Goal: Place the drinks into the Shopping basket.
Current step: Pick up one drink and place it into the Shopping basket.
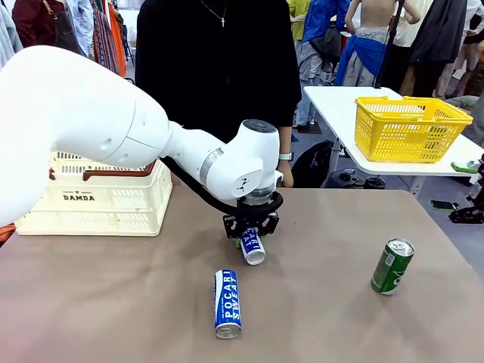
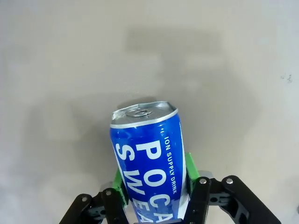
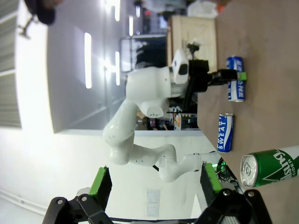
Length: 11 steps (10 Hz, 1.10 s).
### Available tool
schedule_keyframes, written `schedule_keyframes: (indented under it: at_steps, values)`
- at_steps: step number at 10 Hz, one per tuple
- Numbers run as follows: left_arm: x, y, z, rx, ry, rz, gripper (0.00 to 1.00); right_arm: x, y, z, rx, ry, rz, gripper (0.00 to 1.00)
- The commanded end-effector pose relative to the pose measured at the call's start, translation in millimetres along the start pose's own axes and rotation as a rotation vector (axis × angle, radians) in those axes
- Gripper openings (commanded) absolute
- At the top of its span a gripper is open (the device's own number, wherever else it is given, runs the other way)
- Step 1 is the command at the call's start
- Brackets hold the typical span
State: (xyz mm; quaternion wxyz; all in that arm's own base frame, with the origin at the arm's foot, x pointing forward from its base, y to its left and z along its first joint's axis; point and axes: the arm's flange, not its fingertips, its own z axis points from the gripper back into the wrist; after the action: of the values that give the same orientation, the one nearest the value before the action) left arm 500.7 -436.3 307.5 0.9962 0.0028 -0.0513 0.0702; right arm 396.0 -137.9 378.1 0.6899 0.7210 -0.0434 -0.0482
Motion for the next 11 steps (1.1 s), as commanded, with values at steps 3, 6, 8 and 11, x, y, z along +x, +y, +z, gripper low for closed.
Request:
schedule_keyframes:
  at_steps: [3,6,8,11]
  values:
    - [1,13,21,-0.015,-0.025,-0.023,0.0,0,4,1,-0.007,0.015,-0.006,1.0]
    - [-23,65,141,-0.185,-0.007,-0.165,0.0,0,4,1,-0.007,0.015,-0.006,1.0]
    - [-59,144,224,-0.273,0.082,-0.348,0.0,0,4,1,-0.007,0.015,-0.006,1.0]
    - [-113,260,262,-0.282,0.105,-0.776,0.0,0,4,1,-0.007,0.015,-0.006,1.0]
